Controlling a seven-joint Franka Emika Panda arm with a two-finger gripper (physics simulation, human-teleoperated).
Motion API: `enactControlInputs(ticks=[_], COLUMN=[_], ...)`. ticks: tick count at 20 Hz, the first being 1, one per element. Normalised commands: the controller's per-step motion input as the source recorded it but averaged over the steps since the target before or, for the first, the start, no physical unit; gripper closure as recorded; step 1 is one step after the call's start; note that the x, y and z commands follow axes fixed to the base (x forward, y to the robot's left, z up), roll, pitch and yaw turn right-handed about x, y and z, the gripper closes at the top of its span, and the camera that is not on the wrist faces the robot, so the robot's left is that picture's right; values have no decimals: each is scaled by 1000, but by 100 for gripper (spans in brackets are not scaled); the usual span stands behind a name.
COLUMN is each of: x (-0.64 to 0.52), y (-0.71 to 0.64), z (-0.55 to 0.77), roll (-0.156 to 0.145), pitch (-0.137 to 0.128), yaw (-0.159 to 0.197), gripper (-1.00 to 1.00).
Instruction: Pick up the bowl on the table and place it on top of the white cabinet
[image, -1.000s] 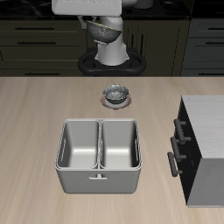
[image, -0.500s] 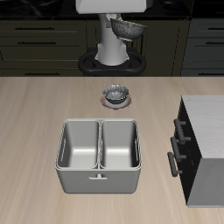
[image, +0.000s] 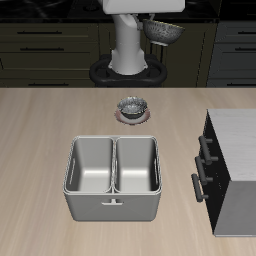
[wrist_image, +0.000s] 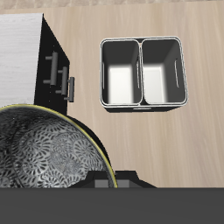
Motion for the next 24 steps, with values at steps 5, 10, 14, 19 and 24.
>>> enactControlInputs(ticks=[5,10,14,19,24], x=[56,15,114,37,69], y=[490,398,452,270,241], z=[71,35,-6,-13,44], roll=[43,52,28,24,5], pitch=[2,-2,0,7,5], yaw=[20,22,14,8,11], gripper=[100,100,100,100,100])
